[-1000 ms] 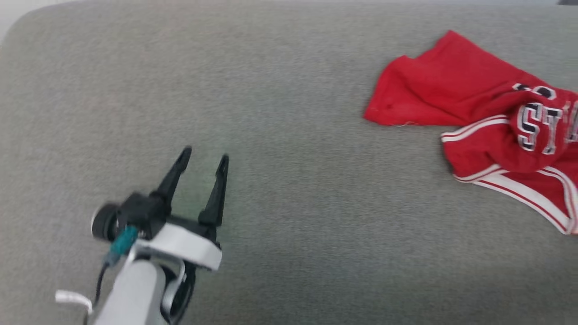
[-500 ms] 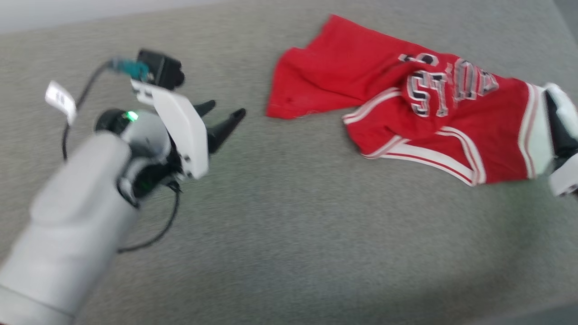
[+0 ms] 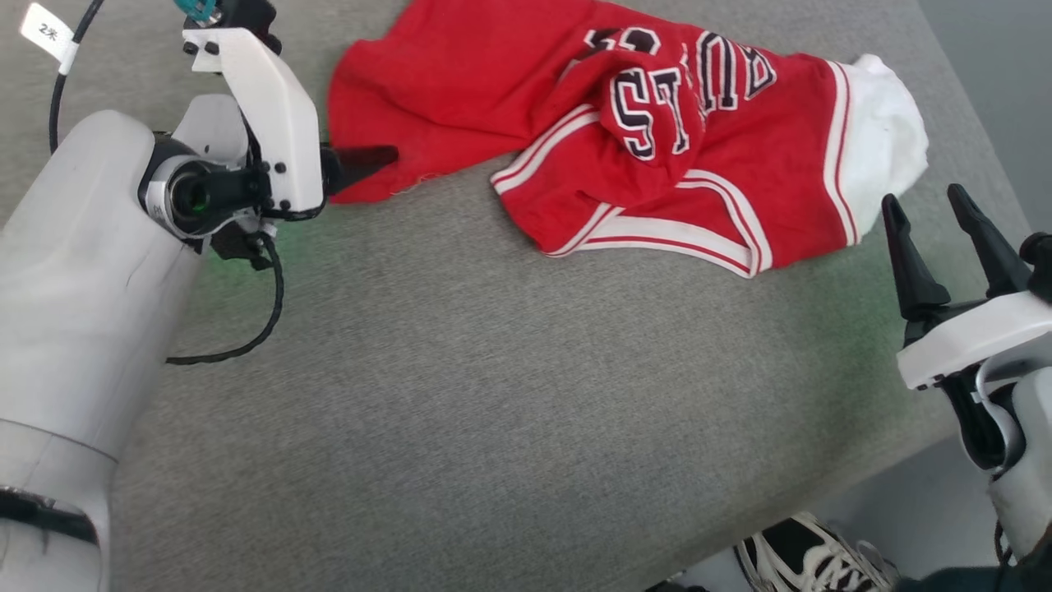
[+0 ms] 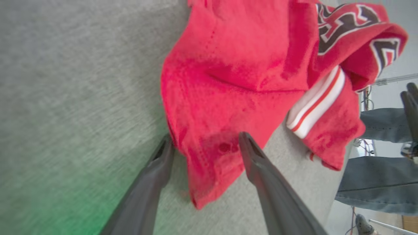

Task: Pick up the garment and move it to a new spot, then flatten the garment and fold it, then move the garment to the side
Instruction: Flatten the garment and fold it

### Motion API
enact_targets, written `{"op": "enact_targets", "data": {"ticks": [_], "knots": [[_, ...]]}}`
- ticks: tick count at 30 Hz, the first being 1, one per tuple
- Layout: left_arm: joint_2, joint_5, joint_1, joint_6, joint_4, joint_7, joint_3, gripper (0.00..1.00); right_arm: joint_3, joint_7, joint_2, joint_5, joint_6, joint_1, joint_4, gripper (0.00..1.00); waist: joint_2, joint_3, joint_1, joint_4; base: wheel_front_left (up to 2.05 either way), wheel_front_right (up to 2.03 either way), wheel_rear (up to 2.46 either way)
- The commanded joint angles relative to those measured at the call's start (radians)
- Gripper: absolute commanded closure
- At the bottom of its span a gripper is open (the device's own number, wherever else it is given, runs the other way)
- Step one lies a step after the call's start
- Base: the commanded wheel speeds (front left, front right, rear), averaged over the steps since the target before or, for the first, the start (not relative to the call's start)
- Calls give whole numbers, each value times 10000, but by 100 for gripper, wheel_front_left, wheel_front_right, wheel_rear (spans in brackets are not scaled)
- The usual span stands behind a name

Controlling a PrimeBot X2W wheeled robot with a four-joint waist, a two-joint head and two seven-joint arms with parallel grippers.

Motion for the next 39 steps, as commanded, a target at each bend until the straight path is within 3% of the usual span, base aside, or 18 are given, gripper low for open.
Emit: {"op": "enact_targets", "data": {"ticks": [1,2,3,6,10,15,18,26,27,28,29,33,39], "knots": [[-221,-183,298,21,368,127,-75,17,-32,-19,131,-115,-7,84,-91,0,-1,188,0,-224,0,0,0],[-301,-239,306,21,403,225,-134,72,-41,-19,194,-132,-7,92,-120,0,-1,206,0,-270,0,0,0],[-335,-243,317,21,367,297,-247,100,-52,-19,270,-129,-7,96,-155,0,-1,227,0,-321,0,0,0],[63,374,49,18,-205,-59,-877,100,-41,-19,442,-194,-7,89,-230,0,-1,312,0,-476,0,0,0],[620,1529,-1282,25,-512,-2350,-1071,100,-2,-20,670,-199,-7,53,-312,0,-1,405,0,-709,0,0,0],[403,2985,-2857,45,235,-5589,-1182,100,100,-20,935,-168,-7,110,-399,0,-1,497,0,-999,0,0,0],[74,3806,-3930,308,1380,-7273,-1278,100,218,-20,1129,-167,-7,59,-510,0,-1,622,0,-1228,0,0,0],[-259,4184,-4162,690,3659,-7788,-1519,100,698,-20,1468,-86,-7,-44,-537,0,-1,764,0,-1700,0,0,0],[-274,4208,-4074,703,3888,-7858,-1551,86,749,-20,1472,-75,-7,-50,-519,0,-1,775,0,-1734,0,0,0],[-300,4239,-4009,680,4064,-7911,-1596,25,786,-20,1494,-54,-7,-59,-509,0,-1,802,0,-1751,0,0,0],[-303,4201,-3971,659,4239,-7939,-1590,0,816,-20,1523,-27,-7,-74,-505,0,-1,825,0,-1757,0,0,0],[-496,4023,-3718,416,4640,-7542,-1637,0,744,-20,1473,15,-7,-22,-487,0,-1,785,0,-1602,0,0,0],[-962,3404,-2988,12,4287,-5155,-2110,0,478,-20,1246,-134,-7,279,-567,0,-1,292,0,-902,0,0,0]]}}
